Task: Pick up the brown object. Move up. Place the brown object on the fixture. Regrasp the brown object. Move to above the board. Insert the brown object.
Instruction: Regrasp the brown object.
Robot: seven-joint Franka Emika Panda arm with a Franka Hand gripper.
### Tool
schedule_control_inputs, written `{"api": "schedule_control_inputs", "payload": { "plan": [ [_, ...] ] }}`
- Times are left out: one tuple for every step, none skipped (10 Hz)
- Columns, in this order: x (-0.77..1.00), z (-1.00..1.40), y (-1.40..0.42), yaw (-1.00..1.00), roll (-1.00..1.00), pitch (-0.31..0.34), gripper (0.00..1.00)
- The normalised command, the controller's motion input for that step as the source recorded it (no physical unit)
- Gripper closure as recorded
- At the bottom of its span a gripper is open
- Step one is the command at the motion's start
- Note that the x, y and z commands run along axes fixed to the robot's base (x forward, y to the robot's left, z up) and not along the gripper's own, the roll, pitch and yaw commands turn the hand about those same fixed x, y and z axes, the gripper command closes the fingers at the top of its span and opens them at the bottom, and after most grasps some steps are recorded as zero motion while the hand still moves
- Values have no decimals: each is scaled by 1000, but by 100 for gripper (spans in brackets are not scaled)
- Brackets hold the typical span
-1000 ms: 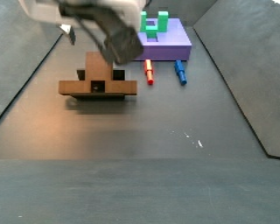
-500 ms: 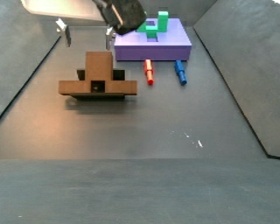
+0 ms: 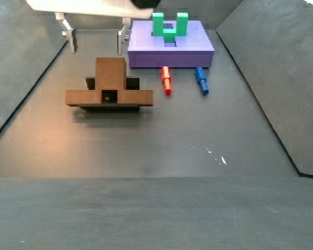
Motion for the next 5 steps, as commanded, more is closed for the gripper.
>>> {"api": "schedule_control_inputs", "payload": {
  "plan": [
    [-160,17,-234,63,1000,9,0],
    [-103,40,-277,0,1000,14,0],
    [-97,51,-257,0,1000,37,0],
    [-74,49,-246,0,1000,37,0],
    [-26,46,-237,0,1000,31,0]
  ]
}}
